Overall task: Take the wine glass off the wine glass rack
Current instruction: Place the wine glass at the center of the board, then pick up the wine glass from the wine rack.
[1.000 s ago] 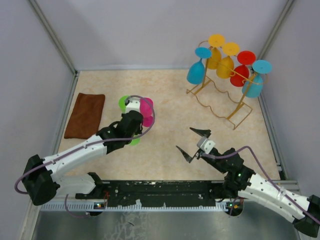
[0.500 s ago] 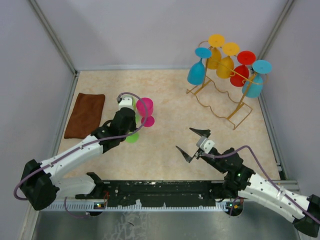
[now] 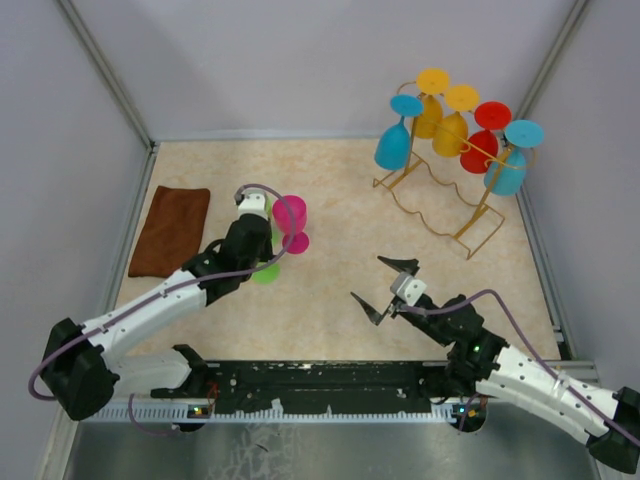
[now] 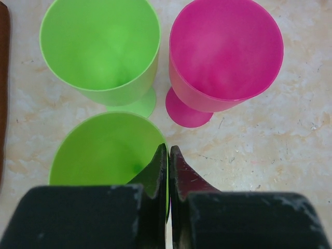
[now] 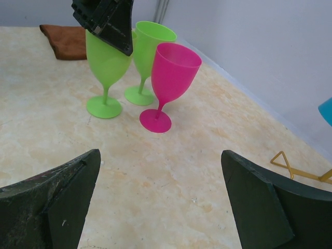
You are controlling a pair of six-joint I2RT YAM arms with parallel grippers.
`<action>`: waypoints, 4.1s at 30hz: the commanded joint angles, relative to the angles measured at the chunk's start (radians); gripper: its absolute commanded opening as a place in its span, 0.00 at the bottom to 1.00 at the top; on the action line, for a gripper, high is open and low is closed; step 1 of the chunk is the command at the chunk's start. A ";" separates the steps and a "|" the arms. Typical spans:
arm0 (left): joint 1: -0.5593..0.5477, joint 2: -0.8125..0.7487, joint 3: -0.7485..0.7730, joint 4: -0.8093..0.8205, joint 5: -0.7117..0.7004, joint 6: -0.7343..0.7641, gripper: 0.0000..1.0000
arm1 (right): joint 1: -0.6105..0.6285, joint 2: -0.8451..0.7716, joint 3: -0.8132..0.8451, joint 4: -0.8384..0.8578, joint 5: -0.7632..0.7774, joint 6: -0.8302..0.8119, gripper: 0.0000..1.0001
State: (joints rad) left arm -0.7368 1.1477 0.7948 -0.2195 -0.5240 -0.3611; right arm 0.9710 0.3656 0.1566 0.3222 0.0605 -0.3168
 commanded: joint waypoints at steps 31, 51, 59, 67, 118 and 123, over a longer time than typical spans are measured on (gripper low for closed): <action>0.146 -0.392 0.035 -0.144 0.216 0.114 0.99 | 0.000 -0.038 0.022 0.170 0.193 0.155 0.99; 0.370 -0.885 -0.173 -0.205 0.263 0.013 0.99 | 0.000 0.195 0.444 -0.243 0.301 0.462 0.99; 0.369 -0.931 -0.201 -0.244 0.257 -0.015 0.99 | 0.000 0.261 0.540 -0.289 0.367 0.517 0.99; 0.369 -0.930 -0.200 -0.265 0.206 -0.019 0.99 | -0.027 0.390 0.770 -0.467 0.451 0.504 0.98; 0.369 -0.921 -0.195 -0.262 0.245 -0.004 0.99 | -0.873 1.243 1.618 -0.627 -0.212 0.808 0.49; 0.369 -0.919 -0.197 -0.262 0.245 -0.004 0.99 | -0.876 1.258 1.621 -0.622 -0.222 0.808 0.48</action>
State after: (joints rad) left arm -0.3702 0.2214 0.5957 -0.4973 -0.2867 -0.3698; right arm 0.1062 1.6135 1.7115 -0.3313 -0.1383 0.4992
